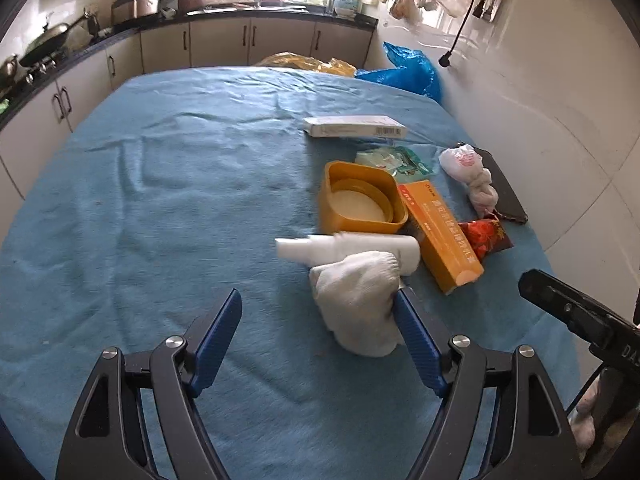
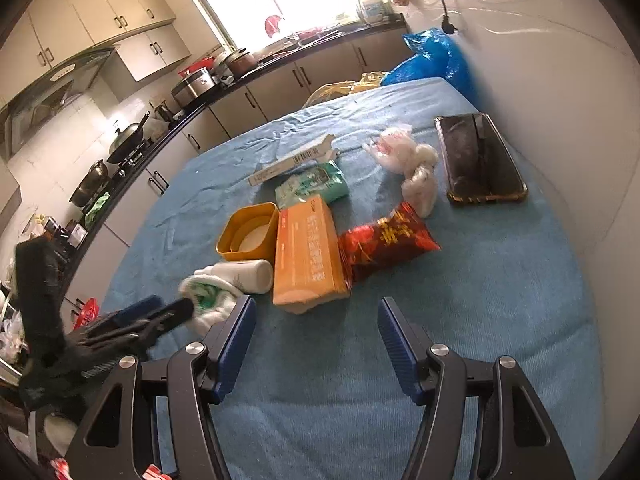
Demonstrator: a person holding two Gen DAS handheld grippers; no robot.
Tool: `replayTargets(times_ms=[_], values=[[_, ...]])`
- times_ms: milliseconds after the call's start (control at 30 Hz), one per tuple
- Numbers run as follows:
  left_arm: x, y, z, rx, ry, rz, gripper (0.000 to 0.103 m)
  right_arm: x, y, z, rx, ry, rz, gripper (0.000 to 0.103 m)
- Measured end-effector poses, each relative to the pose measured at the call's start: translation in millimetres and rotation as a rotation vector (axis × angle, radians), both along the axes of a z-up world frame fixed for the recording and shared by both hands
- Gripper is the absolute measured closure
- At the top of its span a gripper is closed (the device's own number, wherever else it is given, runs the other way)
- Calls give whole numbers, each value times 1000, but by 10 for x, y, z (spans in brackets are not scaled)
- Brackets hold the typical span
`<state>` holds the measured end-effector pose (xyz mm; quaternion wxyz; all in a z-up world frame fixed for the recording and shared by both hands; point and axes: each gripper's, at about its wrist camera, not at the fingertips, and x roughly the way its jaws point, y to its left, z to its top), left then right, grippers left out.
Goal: Collect trash
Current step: 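Return both tools to the table toward the white sock bundle, then grasp the white sock bundle with the left gripper while the right grasps the orange box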
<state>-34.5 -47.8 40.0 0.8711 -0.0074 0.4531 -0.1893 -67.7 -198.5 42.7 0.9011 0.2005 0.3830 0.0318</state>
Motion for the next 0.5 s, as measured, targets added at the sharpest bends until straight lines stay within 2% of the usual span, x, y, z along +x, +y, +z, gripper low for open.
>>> replayTargets(times_ms=[33, 67, 100, 167, 500], values=[[15, -15, -18, -13, 15, -10, 26, 20, 16, 8, -4, 1, 5, 36], [18, -11, -17, -25, 25, -17, 36, 38, 25, 8, -5, 3, 10, 36], [15, 2, -15, -47, 43, -28, 63, 65, 35, 9, -5, 6, 17, 36], [4, 24, -13, -63, 81, -46, 89, 132, 80, 5, -4, 12, 33, 36], [-114, 309, 25, -36, 74, -21, 95, 434, 248, -105, -10, 52, 64, 36]])
